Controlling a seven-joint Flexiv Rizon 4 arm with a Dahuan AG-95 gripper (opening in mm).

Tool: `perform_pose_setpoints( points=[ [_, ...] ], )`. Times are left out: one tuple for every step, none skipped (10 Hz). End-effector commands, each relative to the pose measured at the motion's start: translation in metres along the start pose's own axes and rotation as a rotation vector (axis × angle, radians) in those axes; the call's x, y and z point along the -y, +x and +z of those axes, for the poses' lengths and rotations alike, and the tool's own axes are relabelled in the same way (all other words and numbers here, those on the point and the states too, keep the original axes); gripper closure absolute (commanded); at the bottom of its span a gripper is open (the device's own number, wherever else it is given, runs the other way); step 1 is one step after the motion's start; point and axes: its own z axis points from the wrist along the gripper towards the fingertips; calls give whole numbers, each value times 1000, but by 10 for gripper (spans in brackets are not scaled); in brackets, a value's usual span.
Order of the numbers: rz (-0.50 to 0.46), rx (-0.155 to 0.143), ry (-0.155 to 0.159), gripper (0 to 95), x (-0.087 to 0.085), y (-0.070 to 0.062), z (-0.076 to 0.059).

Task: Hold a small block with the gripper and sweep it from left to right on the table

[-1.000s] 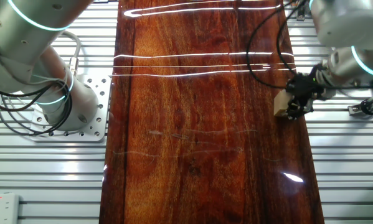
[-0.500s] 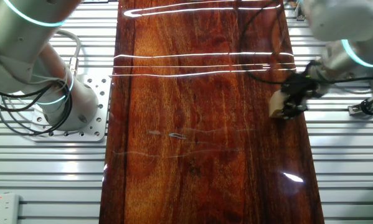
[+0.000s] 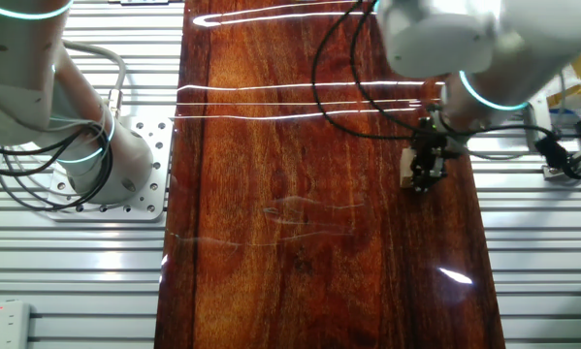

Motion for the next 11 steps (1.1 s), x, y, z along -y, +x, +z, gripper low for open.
perform_pose_setpoints(
  points=[
    [-70, -56, 209, 760, 0, 2, -3],
    [-44, -15, 112, 760, 0, 1, -7],
    [-25, 3, 59, 760, 0, 1, -1],
    [-29, 9, 64, 760, 0, 0, 2],
    [-24, 9, 64, 760, -1, 0, 8],
    [-2, -76, 20, 760, -1, 0, 1],
    [-1, -100, 21, 760, -1, 1, -9],
    [0, -65, 16, 760, -2, 0, -17],
    [-11, -18, 33, 760, -3, -2, -22],
    [-19, -2, 43, 760, -3, -3, -23],
    [-18, -2, 44, 760, -3, -3, -24]
  ],
)
